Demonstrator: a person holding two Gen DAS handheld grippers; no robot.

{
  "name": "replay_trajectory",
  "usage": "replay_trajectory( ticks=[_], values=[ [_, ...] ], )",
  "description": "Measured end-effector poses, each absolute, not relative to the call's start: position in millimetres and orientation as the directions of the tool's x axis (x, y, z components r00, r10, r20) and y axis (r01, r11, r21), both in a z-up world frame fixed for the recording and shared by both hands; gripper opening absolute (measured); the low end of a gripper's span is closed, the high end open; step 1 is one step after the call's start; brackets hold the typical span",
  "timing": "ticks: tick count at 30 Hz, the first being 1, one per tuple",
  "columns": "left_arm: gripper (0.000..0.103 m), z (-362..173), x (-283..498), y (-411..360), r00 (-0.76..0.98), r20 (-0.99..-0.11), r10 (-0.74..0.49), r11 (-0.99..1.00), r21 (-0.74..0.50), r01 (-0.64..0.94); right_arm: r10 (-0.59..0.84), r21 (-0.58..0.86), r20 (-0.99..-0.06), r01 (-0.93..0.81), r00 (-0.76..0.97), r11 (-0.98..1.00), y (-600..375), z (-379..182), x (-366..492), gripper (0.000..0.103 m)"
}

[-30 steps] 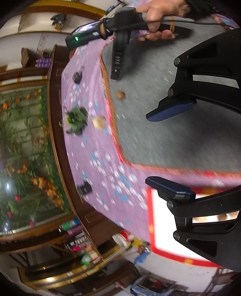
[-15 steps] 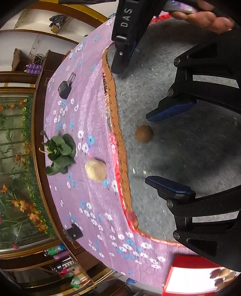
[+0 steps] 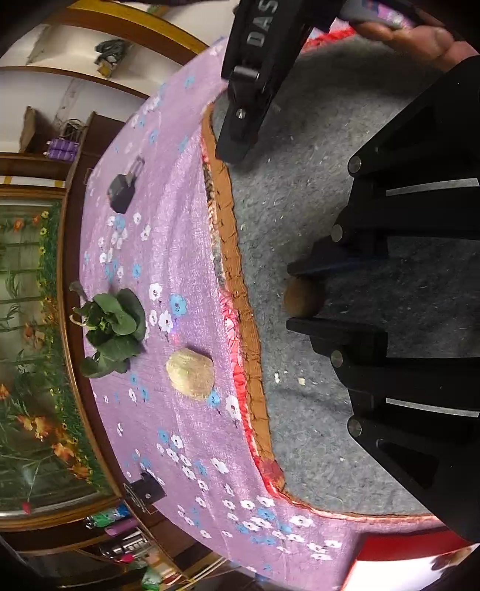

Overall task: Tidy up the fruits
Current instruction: 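Grasp a brown longan with the left gripper while the right grasps a red jujube, then carry the longan and jujube over the white tray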

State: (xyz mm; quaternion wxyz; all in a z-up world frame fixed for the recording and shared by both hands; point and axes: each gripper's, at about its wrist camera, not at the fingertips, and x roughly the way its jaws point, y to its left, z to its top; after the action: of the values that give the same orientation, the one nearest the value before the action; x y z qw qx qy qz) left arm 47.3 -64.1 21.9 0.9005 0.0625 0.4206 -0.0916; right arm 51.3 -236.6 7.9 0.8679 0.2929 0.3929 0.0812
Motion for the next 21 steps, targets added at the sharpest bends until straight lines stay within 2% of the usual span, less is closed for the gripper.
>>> replay_trajectory(
  ticks=[5, 15, 21],
  values=[
    [0.021, 47, 20, -46, 0.686, -0.721, -0.094, 0.983, 0.041, 0.178, 0.376, 0.576, -0.596, 0.051, 0.710, 0.816, -237, 16, 46, 0.015],
    [0.022, 117, -76, 15, 0.843, -0.536, 0.042, 0.994, 0.106, 0.018, 0.352, 0.507, -0.502, -0.061, 0.790, 0.860, -221, 40, 22, 0.015],
    [0.022, 140, -122, 60, 0.880, -0.465, 0.098, 0.994, 0.094, -0.061, 0.385, 0.467, -0.440, -0.160, 0.811, 0.870, -189, 62, -8, 0.015]
  ],
)
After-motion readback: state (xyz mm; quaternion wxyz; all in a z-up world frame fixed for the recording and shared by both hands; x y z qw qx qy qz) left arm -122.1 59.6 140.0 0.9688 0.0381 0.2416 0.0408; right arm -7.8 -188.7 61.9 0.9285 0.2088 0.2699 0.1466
